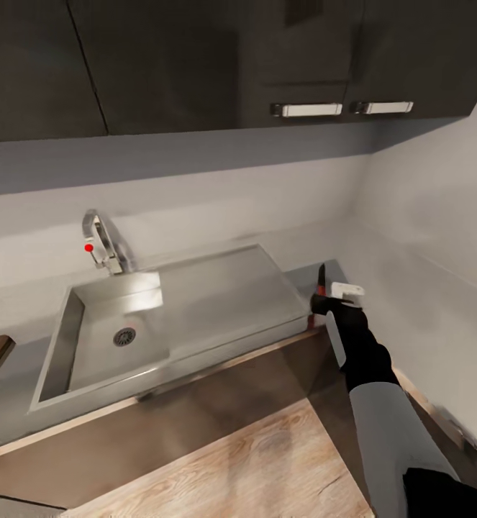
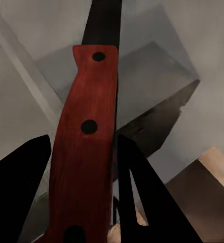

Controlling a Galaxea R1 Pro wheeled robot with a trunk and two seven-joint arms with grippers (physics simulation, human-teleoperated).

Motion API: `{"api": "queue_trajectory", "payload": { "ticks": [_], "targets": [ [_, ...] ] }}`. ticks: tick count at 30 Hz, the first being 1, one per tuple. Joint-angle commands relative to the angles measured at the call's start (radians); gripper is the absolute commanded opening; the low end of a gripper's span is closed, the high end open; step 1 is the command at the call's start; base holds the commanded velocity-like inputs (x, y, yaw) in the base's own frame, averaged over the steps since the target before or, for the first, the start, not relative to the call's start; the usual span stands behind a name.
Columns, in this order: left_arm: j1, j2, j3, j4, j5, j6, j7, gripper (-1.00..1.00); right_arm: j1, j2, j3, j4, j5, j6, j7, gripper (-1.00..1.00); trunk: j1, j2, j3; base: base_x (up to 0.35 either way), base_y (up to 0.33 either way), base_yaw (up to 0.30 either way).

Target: In the kitchen, take the Vidalia onion out of the sink, dice it on the chopping board with the paring knife, put the diced onion into the bowl on the countertop, then place both the paring knife and the chopping board into the sink.

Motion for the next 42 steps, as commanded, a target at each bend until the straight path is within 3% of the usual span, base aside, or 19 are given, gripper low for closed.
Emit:
{"api": "queue_trajectory", "payload": {
  "ticks": [1,10,12,16,33,42],
  "targets": [
    [0.0,0.001,-0.002,-0.001,0.003,-0.001,0.001,1.0,-0.001,0.001,-0.002,-0.002,0.005,0.006,0.001,-1.0,0.0,-0.002,0.0,-0.207,0.166,0.014],
    [0.0,0.001,-0.002,-0.001,0.003,-0.001,0.001,1.0,-0.001,0.013,0.001,-0.004,0.004,0.003,0.001,-1.0,0.0,-0.002,0.014,-0.179,0.207,0.132],
    [0.0,0.001,-0.002,-0.001,0.003,-0.001,0.001,1.0,-0.001,0.033,0.001,-0.004,0.005,-0.001,0.001,-1.0,0.0,-0.002,0.016,-0.035,0.295,0.207],
    [0.0,0.001,-0.002,-0.001,0.003,-0.001,0.001,1.0,-0.001,0.044,0.001,-0.004,0.005,-0.003,0.001,-1.0,0.0,-0.002,0.021,-0.008,0.31,0.226],
    [0.0,0.001,-0.002,-0.001,0.003,-0.001,0.001,1.0,-0.001,0.045,0.001,0.001,0.008,-0.004,0.0,-1.0,0.0,-0.002,0.041,-0.195,0.256,0.231],
    [0.0,0.001,-0.002,-0.001,0.003,-0.001,0.001,1.0,-0.001,0.046,0.001,0.007,0.007,-0.005,0.0,-1.0,0.0,-0.002,0.051,-0.045,0.249,0.232]
  ]
}}
